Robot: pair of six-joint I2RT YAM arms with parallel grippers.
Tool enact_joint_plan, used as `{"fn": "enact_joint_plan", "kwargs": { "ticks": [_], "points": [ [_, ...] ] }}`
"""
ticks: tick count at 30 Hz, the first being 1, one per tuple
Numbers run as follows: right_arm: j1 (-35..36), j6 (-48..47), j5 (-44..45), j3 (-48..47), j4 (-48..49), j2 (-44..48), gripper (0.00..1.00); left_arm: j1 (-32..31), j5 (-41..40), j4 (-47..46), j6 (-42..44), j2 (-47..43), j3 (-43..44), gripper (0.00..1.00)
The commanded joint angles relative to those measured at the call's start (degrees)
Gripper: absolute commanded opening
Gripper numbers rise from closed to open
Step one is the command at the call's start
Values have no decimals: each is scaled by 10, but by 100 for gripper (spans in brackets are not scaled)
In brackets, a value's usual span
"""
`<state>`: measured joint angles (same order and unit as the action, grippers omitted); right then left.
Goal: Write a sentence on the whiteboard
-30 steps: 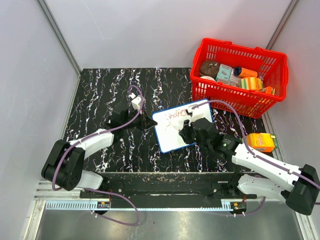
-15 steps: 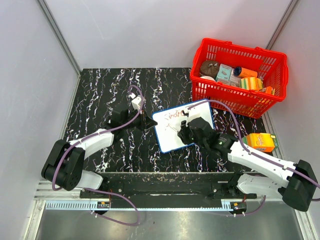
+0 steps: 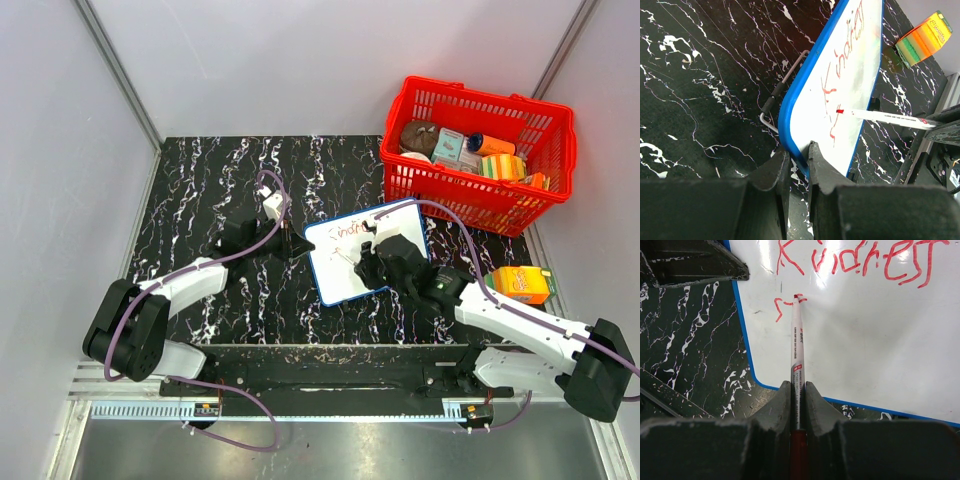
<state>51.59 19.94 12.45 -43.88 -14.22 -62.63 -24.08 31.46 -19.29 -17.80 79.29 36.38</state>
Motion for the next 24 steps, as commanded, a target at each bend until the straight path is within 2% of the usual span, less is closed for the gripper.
{"fn": "enact_joint_plan", "kwargs": {
  "ticks": [1,24],
  "points": [
    [0,7,-6,-16,4,7,0,3,-92,12,94,10,5,0],
    [1,29,-31,13,-22,28,0,3,-94,12,95,10,5,0]
  ]
}}
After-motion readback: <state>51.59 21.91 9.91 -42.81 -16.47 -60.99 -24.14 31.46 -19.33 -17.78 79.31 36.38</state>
